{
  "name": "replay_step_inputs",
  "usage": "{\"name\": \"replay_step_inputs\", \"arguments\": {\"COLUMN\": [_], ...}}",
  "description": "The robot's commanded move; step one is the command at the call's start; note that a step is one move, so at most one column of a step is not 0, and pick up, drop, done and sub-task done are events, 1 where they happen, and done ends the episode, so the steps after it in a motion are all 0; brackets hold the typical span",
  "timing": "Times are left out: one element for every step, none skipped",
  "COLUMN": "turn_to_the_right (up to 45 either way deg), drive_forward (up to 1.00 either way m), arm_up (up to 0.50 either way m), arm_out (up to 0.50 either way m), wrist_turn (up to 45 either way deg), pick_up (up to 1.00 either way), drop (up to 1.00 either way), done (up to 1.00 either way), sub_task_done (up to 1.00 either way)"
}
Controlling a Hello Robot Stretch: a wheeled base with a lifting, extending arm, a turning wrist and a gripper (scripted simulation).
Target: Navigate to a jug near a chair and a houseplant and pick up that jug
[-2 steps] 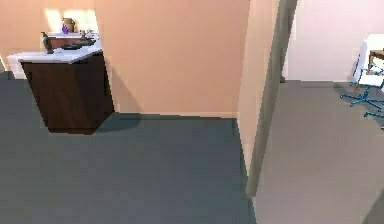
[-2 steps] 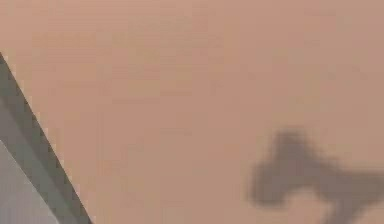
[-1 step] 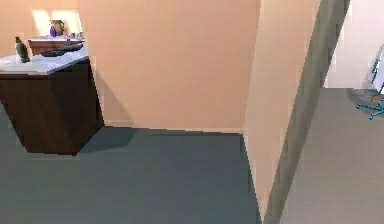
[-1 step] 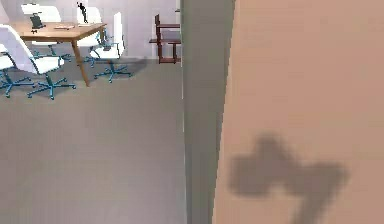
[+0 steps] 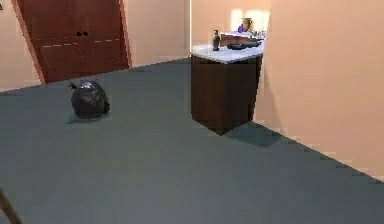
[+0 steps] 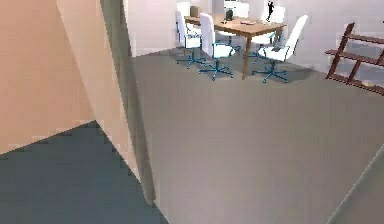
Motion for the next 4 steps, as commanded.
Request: {"name": "replay_step_inputs", "arguments": {"turn_to_the_right": [-33.0, 0.0, -45.0, -45.0], "drive_forward": [0.00, 0.45, 0.00, 0.00], "arm_up": [0.00, 0.00, 0.00, 0.00], "arm_out": [0.00, 0.00, 0.00, 0.00], "wrist_turn": [0.0, 0.0, 0.0, 0.0], "pick_up": [0.00, 0.00, 0.00, 0.00], "drop": [0.00, 0.00, 0.00, 0.00], "done": [0.00, 0.00, 0.00, 0.00], "sub_task_done": [0.00, 0.00, 0.00, 0.00]}}
